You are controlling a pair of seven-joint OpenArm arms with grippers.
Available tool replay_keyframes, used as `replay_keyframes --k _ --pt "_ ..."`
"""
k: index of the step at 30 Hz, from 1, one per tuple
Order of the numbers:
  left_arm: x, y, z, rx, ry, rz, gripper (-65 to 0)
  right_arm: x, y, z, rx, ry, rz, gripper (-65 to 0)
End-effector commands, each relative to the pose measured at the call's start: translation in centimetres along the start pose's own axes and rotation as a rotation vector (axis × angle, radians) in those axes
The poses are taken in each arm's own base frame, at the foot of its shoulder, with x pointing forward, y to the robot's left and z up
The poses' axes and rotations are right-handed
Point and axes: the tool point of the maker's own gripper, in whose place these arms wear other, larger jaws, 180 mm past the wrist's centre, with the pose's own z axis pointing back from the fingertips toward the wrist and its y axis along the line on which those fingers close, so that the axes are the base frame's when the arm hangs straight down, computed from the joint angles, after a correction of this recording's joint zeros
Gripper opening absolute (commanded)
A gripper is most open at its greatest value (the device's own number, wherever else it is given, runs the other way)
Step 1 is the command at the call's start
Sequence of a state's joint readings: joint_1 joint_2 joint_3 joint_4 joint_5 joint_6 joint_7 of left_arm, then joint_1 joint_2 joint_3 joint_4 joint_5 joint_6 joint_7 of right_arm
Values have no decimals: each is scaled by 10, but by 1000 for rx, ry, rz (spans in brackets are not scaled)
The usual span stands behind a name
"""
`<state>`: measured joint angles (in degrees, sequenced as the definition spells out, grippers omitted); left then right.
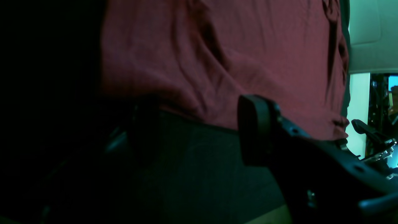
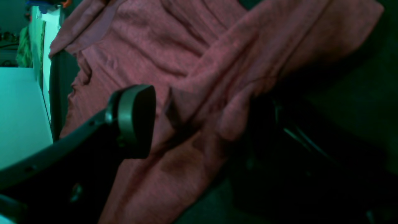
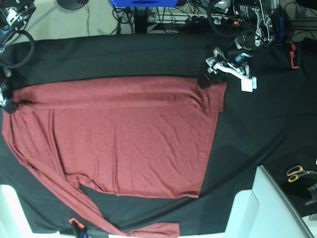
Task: Fold the T-shirt properly
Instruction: 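Pull the held side edge outward and up with the left gripper, then drag the held edge toward the collar, unfolding the shirt flat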
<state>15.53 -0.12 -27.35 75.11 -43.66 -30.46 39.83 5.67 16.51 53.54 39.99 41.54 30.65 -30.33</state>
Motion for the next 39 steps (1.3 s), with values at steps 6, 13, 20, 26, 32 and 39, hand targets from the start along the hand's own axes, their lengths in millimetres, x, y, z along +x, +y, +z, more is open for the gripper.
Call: replay_keyframes --k 6,13,20,26,32,39 --pt "8 -5 -7 -26 -28 17 -258 15 6 0 16 -28 18 -236" --pt "12 -7 -17 -37 -31 35 -258 -3 -2 -7 4 17 -44 -368" --pt "2 4 6 20 -34 43 -267 2 -7 -5 -8 19 -43 -293" --pt "8 34 38 124 -115 101 -267 3 -7 -5 -7 17 -41 -288" --pt "21 47 31 137 -139 137 -267 2 -7 -5 -7 19 -41 -288" --pt "20 44 2 102 -124 209 -267 10 -8 -2 -11 12 -30 -288"
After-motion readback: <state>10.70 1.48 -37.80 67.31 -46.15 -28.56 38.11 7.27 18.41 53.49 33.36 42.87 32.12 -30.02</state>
